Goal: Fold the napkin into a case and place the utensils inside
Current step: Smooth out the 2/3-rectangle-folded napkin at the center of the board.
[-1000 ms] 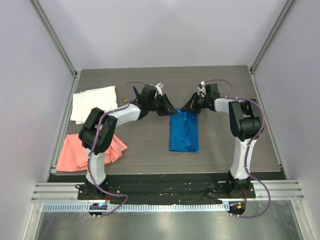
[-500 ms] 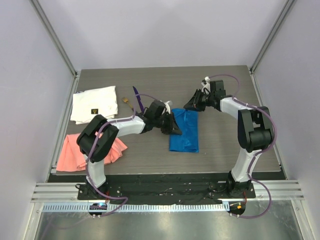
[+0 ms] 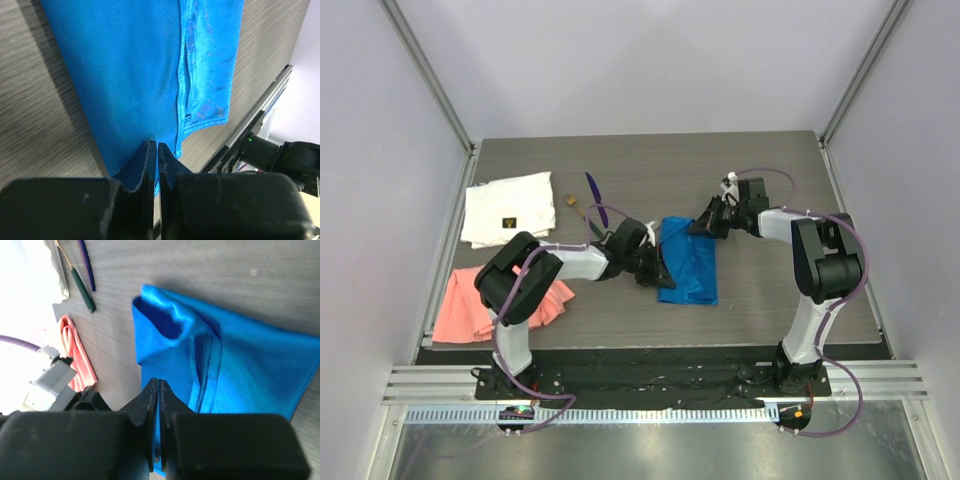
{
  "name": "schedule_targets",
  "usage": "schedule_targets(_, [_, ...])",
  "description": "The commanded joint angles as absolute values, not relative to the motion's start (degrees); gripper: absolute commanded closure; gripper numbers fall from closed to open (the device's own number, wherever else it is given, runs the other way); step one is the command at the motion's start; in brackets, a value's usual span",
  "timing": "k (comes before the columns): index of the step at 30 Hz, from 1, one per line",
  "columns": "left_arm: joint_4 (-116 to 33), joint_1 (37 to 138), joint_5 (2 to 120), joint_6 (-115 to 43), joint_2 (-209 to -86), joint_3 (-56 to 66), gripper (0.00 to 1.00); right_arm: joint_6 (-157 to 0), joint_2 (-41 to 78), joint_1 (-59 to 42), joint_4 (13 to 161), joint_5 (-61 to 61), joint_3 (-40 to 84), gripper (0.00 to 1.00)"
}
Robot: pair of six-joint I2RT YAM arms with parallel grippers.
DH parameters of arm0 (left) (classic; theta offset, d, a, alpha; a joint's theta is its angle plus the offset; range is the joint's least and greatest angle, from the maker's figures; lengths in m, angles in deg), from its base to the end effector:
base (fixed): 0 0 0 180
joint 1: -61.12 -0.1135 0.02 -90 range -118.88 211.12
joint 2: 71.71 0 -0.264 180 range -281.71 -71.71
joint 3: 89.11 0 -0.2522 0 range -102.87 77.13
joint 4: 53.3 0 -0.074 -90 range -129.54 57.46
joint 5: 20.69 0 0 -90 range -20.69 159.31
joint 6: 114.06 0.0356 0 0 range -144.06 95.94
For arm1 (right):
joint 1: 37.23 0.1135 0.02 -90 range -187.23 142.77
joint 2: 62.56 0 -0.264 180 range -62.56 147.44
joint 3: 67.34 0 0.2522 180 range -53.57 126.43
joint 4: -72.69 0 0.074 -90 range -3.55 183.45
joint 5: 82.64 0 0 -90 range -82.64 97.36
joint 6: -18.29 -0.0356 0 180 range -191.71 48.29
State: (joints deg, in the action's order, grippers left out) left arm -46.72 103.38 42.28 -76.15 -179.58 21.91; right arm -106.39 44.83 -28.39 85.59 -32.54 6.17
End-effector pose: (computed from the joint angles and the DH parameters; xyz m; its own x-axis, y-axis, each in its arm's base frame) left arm 0.2640 -0.2618 0.1311 -0.9829 -0.0565 -0.1753 0.0967 0.6516 -0.7524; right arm 0.3697 0.0806 0.1510 -0.9062 0.3008 -0.2972 -0.0442 0.6316 0.7740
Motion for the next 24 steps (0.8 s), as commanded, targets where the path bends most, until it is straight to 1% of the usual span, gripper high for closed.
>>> schedule_targets(1, [-54.03,103.40,41.27,-76.70,-180.25,22.99,0.92,-108.80,44.67,-27.22,79.25,-35.36,1.90,0.95])
schedule_targets(7, [-58.34,103.40,40.83,-78.19,-181.92,27.46,0.93,-108.45,45.81,-27.21,75.20,-34.48,-2.68,0.99])
schedule_targets(10, [-59.76,103.31,40.48,-78.29,-180.35,30.01,0.92,-106.70,48.00,-27.56,75.99,-33.25,-2.34,0.99])
schedule_targets(17, [-56.16,103.40,39.60,-75.74,-172.36,35.90,0.84,-104.76,47.48,-27.83,79.85,-32.46,0.21,0.98])
schedule_targets(20, [-55.72,103.40,38.02,-76.09,-169.72,35.91,0.81,-103.79,45.64,-27.91,83.37,-32.37,2.14,0.98])
schedule_targets(22, [-53.79,103.40,37.41,-76.09,-168.92,33.81,0.80,-103.88,44.06,-27.91,85.64,-32.20,3.11,0.94])
schedule_targets(23, [-53.17,103.40,36.88,-76.18,-168.74,30.58,0.79,-103.88,41.79,-27.91,86.09,-32.02,3.38,0.90])
schedule_targets(24, [-52.64,103.40,36.61,-76.44,-169.00,28.98,0.79,-103.62,40.64,-27.91,88.10,-31.76,3.64,0.84])
